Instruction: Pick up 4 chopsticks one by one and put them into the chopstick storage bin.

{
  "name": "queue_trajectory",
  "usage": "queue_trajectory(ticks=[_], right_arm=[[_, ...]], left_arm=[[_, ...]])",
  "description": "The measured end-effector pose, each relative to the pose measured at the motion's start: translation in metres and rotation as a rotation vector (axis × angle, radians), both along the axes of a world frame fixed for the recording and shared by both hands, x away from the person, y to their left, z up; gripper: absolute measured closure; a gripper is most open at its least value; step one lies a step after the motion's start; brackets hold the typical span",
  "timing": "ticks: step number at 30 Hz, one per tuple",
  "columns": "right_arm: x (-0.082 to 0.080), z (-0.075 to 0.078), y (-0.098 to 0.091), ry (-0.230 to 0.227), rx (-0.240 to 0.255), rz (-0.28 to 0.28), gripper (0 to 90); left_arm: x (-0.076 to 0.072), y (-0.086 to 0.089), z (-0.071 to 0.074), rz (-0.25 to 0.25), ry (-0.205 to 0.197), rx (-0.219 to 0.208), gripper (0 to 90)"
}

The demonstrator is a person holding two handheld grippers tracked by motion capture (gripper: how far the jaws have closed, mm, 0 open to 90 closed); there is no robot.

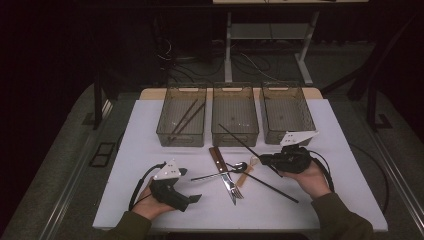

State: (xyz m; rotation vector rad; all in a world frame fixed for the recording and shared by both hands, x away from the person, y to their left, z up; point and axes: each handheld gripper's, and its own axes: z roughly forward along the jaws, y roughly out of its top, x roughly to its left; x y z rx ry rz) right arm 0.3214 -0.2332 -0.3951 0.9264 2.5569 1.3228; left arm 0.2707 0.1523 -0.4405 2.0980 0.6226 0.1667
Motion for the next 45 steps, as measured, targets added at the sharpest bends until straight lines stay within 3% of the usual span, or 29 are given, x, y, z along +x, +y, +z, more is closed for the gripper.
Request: queue_trajectory(ticks=[24,37,45], right_arm=[[0.04,0.017,0.058,-0.024,0.016,-0.048,85.3],[0.066,0.04,0.093,-0.041,0.055,-0.076,85.3],[0.085,0.044,0.113,-0.036,0.083,-0.105,85.3]], left_arm=[[0.0,-0.002,0.0,0.005,0.006,-0.022,0.0],[-0.001,-0.002,0.0,0.005,0.002,-0.022,0.0],[0.0,-0.002,0.0,-0.002,-0.005,-0.022,0.0]])
